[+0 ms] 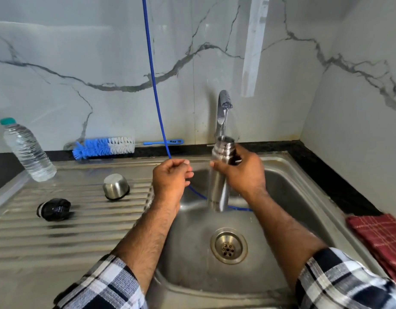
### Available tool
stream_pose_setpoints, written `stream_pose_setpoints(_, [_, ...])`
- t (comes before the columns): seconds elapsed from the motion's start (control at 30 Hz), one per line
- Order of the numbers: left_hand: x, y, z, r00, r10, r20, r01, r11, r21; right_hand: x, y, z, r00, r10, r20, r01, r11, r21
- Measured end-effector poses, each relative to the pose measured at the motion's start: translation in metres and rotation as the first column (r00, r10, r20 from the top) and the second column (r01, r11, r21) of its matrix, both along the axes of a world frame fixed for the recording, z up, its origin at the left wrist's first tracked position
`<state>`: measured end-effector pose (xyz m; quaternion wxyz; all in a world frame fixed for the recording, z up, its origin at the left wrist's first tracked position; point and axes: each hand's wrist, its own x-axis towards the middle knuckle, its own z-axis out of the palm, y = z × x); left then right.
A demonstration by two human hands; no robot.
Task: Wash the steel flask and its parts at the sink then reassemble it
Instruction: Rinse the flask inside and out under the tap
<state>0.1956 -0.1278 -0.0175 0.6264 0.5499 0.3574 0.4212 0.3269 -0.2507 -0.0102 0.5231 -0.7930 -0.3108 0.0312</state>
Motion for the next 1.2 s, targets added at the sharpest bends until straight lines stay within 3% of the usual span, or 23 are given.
stream_pose_setpoints(0.1, [0.000, -0.003, 0.000, 1.000, -0.009, 0.000, 0.009, 1.000, -0.005, -0.002, 0.000, -0.016, 0.999, 0.032, -0.043, -0.038, 0.985, -0.166])
stream_pose_setpoints(0.23, [-0.001, 0.000, 0.001, 1.000, 0.001, -0.004, 0.000, 1.000, 0.005, 0.005, 0.001, 0.000, 0.999, -0.019, 0.039, 0.019, 1.000, 0.013])
stream_pose_setpoints(0.33, [-0.001, -0.002, 0.001, 1.000, -0.006, 0.004, 0.006, 1.000, -0.007, 0.000, -0.001, -0.014, 0.999, 0.032, -0.032, -0.037, 0.985, -0.168])
stream_pose_setpoints(0.47, [-0.002, 0.002, 0.002, 1.000, 0.006, 0.011, -0.006, 1.000, 0.003, 0.006, 0.001, 0.001, 0.999, -0.045, 0.006, 0.045, 0.998, 0.045])
stream_pose_setpoints(0.6, [-0.002, -0.001, 0.001, 1.000, -0.004, 0.005, 0.004, 1.000, 0.000, -0.002, -0.001, -0.011, 0.997, 0.023, -0.076, -0.034, 0.989, -0.143])
stream_pose_setpoints(0.7, [-0.003, 0.002, 0.002, 1.000, 0.002, 0.017, -0.003, 1.000, 0.009, 0.004, 0.000, 0.004, 0.999, -0.041, 0.020, 0.040, 0.998, 0.040])
stream_pose_setpoints(0.73, [-0.003, 0.002, 0.001, 1.000, 0.003, 0.013, -0.004, 1.000, 0.009, 0.004, 0.000, 0.005, 1.000, -0.023, 0.010, 0.023, 0.999, 0.033])
stream_pose_setpoints(0.83, [-0.003, -0.001, 0.002, 1.000, -0.011, 0.014, 0.011, 1.000, 0.007, -0.002, 0.000, -0.013, 0.997, 0.029, -0.067, -0.042, 0.980, -0.196])
stream_pose_setpoints(0.93, [-0.006, 0.004, 0.002, 1.000, 0.007, 0.027, -0.007, 1.000, 0.005, 0.007, 0.000, -0.004, 0.981, -0.022, -0.191, 0.014, 0.999, -0.045])
stream_pose_setpoints(1.0, [-0.007, 0.006, 0.004, 0.999, 0.021, 0.024, -0.022, 1.000, 0.003, 0.010, -0.004, -0.001, 0.894, -0.004, -0.448, 0.039, 0.997, 0.068])
stream_pose_setpoints(1.07, [-0.008, 0.009, 0.003, 1.000, 0.025, 0.018, -0.025, 1.000, -0.001, 0.004, -0.005, -0.008, 0.735, 0.052, -0.676, 0.002, 0.997, 0.078])
stream_pose_setpoints(1.2, [-0.007, 0.008, 0.000, 1.000, -0.001, 0.009, 0.001, 1.000, 0.018, 0.007, -0.002, -0.030, 0.473, 0.130, -0.872, -0.008, 0.990, 0.143])
